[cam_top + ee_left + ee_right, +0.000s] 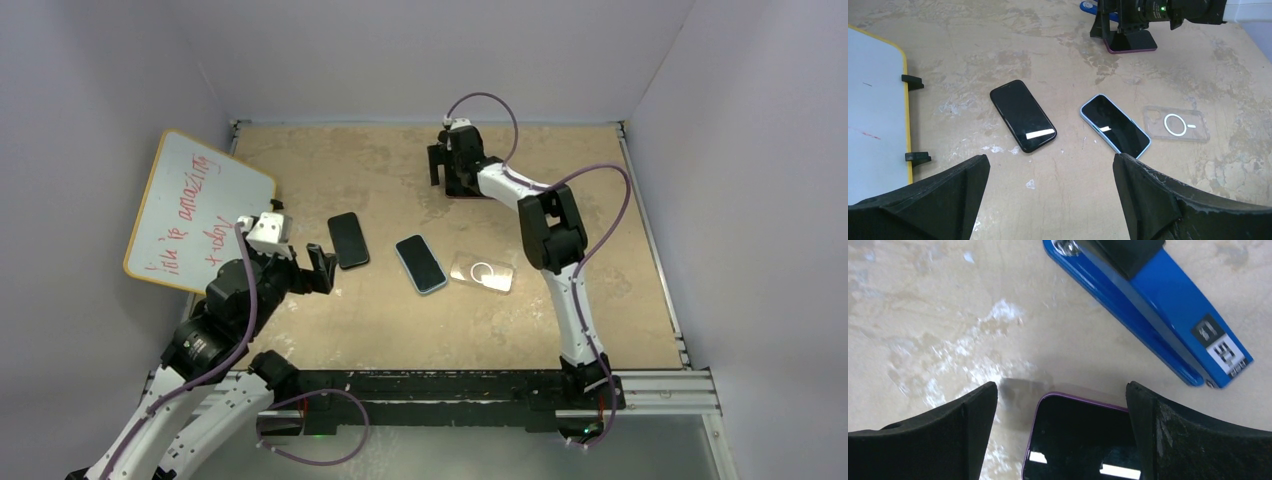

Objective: Put the phone into the phone case

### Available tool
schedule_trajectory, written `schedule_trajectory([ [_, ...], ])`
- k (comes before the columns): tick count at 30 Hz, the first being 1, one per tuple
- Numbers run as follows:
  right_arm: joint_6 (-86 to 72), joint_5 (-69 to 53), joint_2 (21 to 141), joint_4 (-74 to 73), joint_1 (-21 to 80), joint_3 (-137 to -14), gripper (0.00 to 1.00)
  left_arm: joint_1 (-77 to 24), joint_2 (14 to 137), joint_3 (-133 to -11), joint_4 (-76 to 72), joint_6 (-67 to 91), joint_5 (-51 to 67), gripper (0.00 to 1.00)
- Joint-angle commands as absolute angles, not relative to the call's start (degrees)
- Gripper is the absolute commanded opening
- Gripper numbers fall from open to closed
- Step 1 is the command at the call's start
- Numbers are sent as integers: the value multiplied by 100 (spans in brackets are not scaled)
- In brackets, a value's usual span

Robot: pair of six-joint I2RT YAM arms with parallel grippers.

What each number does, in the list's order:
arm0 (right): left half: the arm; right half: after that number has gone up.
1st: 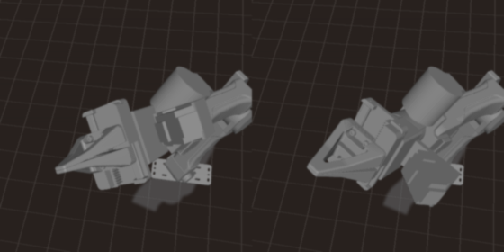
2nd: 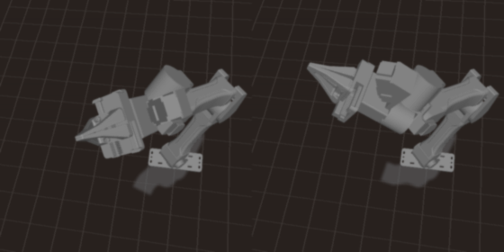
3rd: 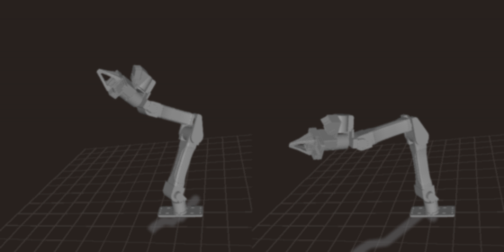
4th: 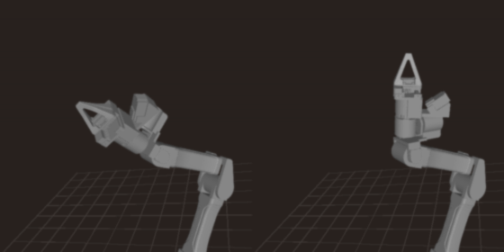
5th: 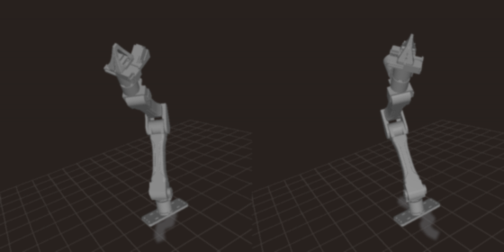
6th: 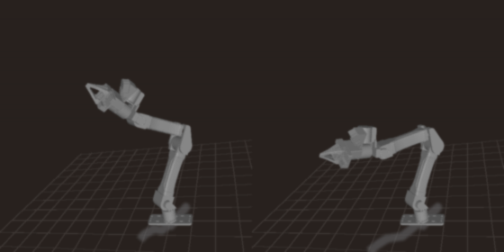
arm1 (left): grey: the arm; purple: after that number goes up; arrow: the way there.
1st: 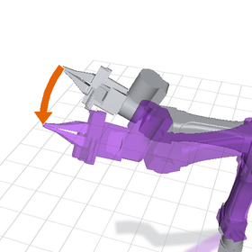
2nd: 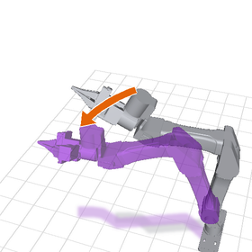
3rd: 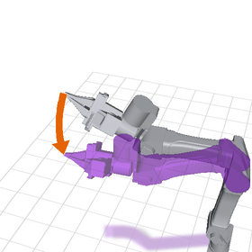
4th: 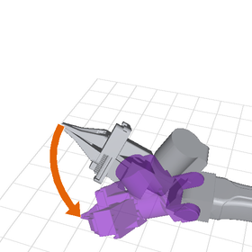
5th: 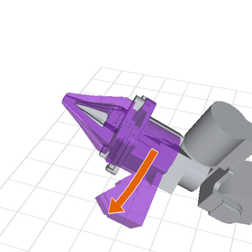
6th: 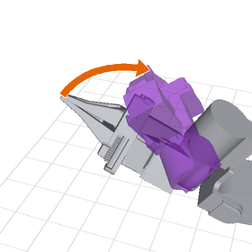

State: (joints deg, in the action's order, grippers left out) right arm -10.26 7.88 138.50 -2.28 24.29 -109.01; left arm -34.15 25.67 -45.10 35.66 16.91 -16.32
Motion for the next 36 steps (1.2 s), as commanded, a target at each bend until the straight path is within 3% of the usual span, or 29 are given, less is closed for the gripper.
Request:
schedule_trajectory([
  [1, -836, 643, 13293, -477, 2378, -10240, 99, -3401, 2610, -4476, 3384, 1643, -1739, 100],
  [10, -723, 182, 12508, -953, 2328, -9383, 99, -3401, 2558, -4469, 3384, 1644, -1723, 100],
  [36, -1456, 567, 11022, -2520, 1767, -7811, 95, -3401, 2413, -4441, 3348, 1640, -1669, 100],
])
